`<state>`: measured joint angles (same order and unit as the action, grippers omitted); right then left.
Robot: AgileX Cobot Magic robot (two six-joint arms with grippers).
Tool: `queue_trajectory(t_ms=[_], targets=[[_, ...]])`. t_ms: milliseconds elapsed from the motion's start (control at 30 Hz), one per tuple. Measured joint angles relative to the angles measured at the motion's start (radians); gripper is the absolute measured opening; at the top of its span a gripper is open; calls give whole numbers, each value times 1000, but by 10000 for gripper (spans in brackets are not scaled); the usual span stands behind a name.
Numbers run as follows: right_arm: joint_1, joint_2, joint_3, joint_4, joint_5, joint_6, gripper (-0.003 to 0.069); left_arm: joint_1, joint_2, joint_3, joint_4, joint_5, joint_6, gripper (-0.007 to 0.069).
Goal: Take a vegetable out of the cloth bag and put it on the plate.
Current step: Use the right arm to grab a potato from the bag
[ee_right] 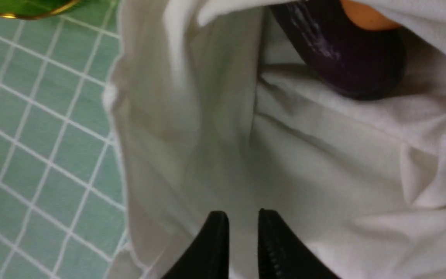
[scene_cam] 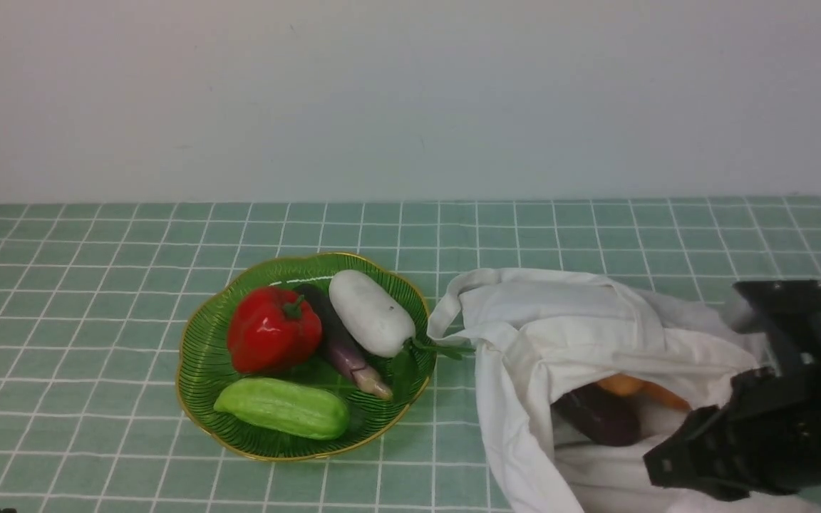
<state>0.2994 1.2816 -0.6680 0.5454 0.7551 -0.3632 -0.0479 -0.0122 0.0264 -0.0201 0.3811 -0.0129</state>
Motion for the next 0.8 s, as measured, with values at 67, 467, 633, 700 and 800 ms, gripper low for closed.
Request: queue_trajectory(t_ms=[67, 467, 633, 700, 800], targets=[[25, 50, -1, -61, -54, 56, 171, 0, 0, 0, 0, 0, 0, -8], [48, 287, -249, -366, -164, 251, 573, 0, 0, 0, 0, 0, 0, -8], [48, 346, -385, -394, -143, 254, 666, 0, 0, 0, 0, 0, 0, -8], [48, 377, -429, -396, -99, 255, 676, 0, 0, 0, 0, 0, 0, -8], [48, 411, -455, -399, -43, 255, 678, 0, 0, 0, 0, 0, 0, -8]])
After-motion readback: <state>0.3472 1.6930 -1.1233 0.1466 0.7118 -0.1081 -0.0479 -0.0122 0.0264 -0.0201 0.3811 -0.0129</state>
